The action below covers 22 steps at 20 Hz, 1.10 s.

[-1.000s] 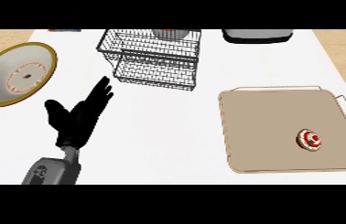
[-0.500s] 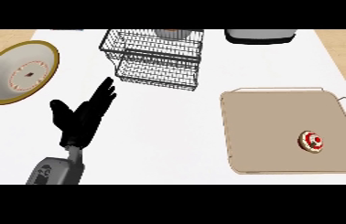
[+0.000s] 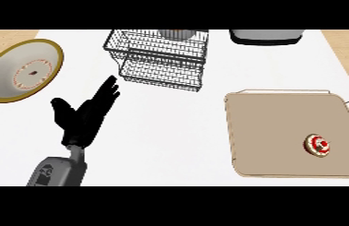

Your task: Pick the cupcake from the tray and place it in the tiered basket

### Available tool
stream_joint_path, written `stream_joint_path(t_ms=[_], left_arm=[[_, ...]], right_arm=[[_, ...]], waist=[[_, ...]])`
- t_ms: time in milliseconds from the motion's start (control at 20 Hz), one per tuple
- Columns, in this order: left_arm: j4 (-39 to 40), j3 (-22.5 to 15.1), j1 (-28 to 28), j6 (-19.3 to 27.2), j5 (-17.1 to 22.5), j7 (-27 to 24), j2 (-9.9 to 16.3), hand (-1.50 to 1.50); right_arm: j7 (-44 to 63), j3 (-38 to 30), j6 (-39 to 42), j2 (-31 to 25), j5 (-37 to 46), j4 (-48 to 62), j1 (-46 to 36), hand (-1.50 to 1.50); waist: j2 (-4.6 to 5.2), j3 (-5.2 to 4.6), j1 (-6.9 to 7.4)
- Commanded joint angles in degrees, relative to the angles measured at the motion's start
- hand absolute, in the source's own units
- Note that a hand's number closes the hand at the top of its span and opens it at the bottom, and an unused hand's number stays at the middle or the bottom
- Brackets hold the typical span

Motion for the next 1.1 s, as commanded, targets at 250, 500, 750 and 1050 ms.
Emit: stream_joint_path(t_ms=[250, 500, 750, 1050], left_arm=[[1.83, 1.7, -0.81, -0.97, -1.42, 0.26, -1.36, 0.0], [-3.95, 2.76, 0.7, -1.51, -1.37, 3.9, -0.49, 0.0], [4.38, 2.6, -2.49, -2.36, -3.59, -0.7, -4.11, 0.0], [-1.66, 4.73, -1.5, -2.99, -3.0, 4.67, -2.87, 0.0]], right_arm=[[-4.52, 2.76, -0.49, 7.33, 9.1, 9.1, -1.02, -1.5], [-1.49, 2.5, -1.86, 10.44, 14.49, 13.78, -7.87, -1.5], [-4.01, -1.32, -0.82, 11.72, 15.07, 13.93, -7.87, -1.5], [-7.42, -4.57, -0.25, 13.37, 15.32, 16.57, -9.77, -1.5]], waist=[[-0.03, 0.05, -0.19], [-0.05, 0.05, 0.22], [-0.01, 0.02, -0.13], [-0.03, 0.03, -0.04]])
